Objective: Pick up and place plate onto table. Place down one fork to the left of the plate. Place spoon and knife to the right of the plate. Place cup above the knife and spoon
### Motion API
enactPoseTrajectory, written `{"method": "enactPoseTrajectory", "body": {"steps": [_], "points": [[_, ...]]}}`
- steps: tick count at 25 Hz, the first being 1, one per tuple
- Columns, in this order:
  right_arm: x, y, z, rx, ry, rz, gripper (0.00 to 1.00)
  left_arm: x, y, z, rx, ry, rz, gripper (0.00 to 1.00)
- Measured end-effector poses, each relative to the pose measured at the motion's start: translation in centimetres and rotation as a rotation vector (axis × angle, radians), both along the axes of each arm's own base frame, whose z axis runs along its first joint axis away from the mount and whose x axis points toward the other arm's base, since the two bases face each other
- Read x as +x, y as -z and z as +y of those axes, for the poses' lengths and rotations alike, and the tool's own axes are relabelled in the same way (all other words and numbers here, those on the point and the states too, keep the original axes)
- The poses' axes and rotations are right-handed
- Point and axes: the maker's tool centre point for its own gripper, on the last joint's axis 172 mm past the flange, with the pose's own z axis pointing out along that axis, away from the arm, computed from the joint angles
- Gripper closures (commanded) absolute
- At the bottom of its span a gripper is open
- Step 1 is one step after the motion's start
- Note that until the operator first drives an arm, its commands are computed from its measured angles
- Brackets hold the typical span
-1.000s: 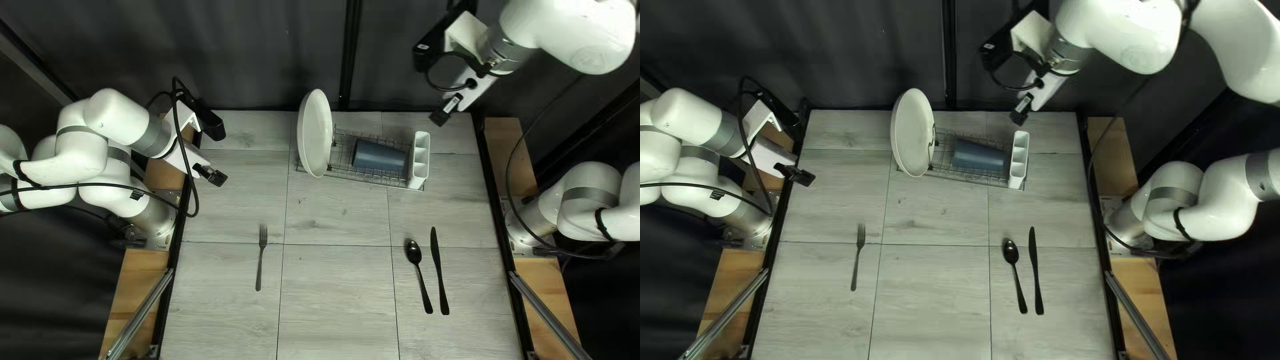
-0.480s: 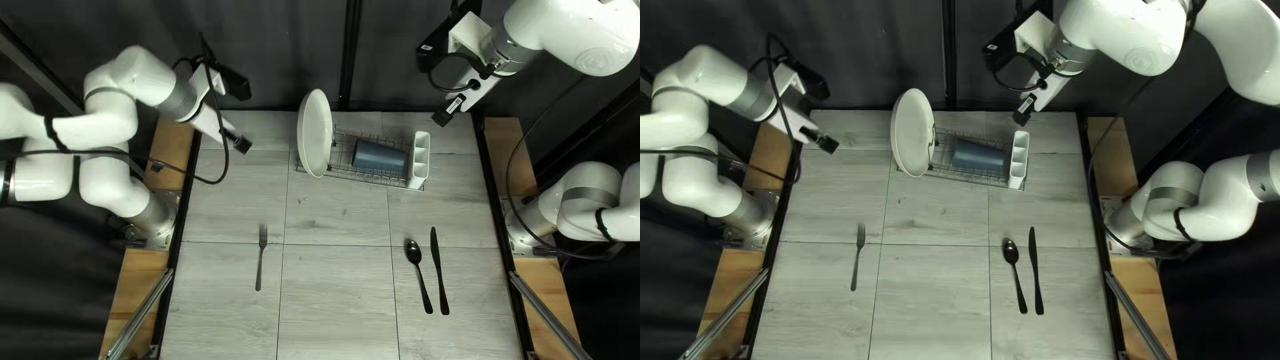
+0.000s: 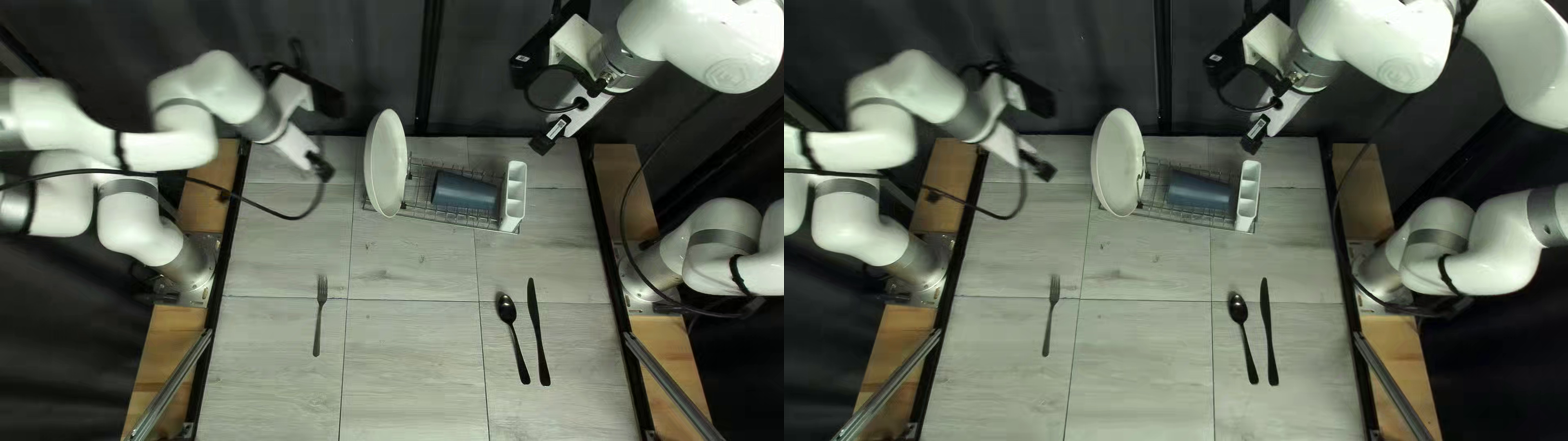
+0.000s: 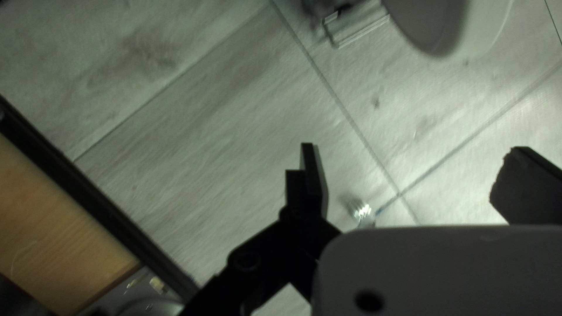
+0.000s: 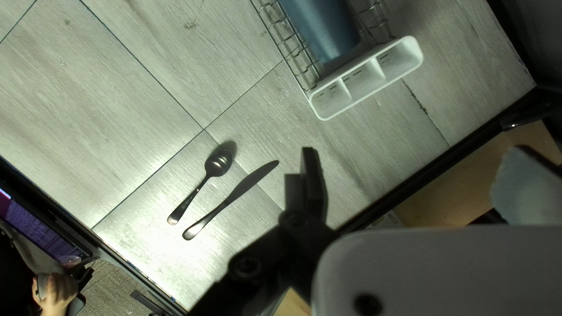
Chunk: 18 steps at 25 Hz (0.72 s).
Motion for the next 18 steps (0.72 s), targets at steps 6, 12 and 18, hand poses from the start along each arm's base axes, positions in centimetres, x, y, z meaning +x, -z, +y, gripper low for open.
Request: {"method": "enactPoseTrajectory", "body": {"steps": [6,12,18], "points": [[0.0,0.0,0.0,0.0,0.0,0.0,0.0,3.1,0.5,2.1,0.061,-0.067,0.015,0.0],[0.0,0.0,0.0,0.0,0.0,0.0,0.0,4.6,1.1,3.7,0.134,-0.119,0.06,0.0],[0.0,0.0,0.0,0.0,0.0,0.0,0.0,4.6,3.1,5.4,0.192,-0.17,0.122,0.0]]}}
